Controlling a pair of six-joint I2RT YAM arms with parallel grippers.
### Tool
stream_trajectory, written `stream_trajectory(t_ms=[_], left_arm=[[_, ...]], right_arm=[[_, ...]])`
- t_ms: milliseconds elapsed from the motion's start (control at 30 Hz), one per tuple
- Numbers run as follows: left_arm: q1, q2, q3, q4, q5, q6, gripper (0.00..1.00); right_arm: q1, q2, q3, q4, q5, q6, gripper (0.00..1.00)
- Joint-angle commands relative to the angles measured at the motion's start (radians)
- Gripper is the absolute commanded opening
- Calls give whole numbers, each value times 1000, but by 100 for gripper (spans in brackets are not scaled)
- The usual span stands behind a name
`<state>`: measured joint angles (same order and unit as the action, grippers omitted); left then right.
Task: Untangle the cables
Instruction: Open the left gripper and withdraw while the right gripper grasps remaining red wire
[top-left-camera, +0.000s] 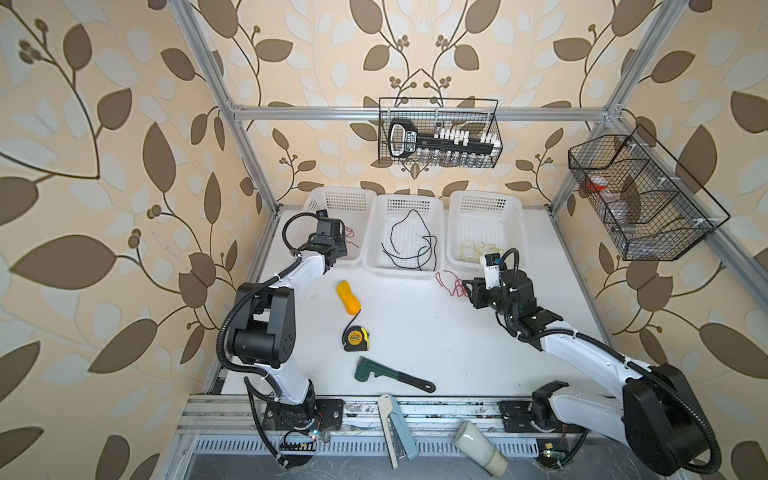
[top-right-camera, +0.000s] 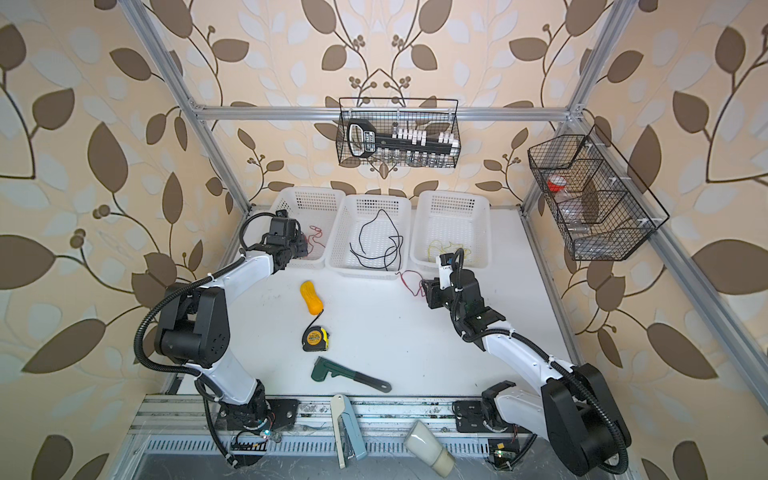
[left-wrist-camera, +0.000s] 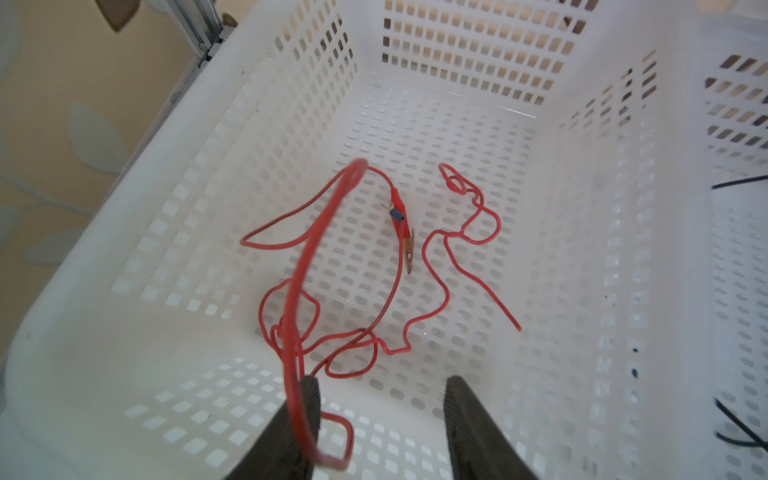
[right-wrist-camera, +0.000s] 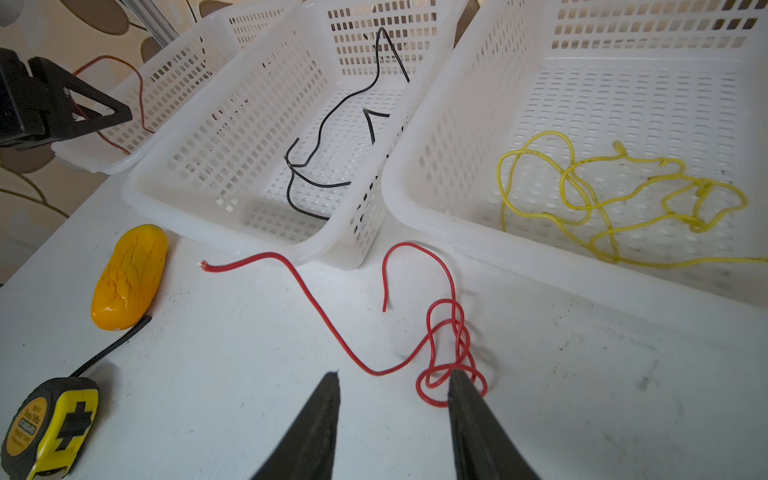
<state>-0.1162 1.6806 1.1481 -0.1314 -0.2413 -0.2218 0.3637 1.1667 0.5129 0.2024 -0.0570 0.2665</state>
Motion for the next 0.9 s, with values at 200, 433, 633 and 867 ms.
stream_trajectory(t_ms=[200,433,633,867], left_arm=[[-3,-174,-51,66,155,-2,99],[-37,-287,-44,27,255,28,99],[-114,-348,-61,-8,297,31,99],[-284,-366,-158,62,329,-7,99]], right_arm=[[0,19,12,-33,15,2,44],[-17,21,0,-48,49,31,44],[-32,31,-4,-47,69,55,44],[-59,88,15,-52,71,81,40]])
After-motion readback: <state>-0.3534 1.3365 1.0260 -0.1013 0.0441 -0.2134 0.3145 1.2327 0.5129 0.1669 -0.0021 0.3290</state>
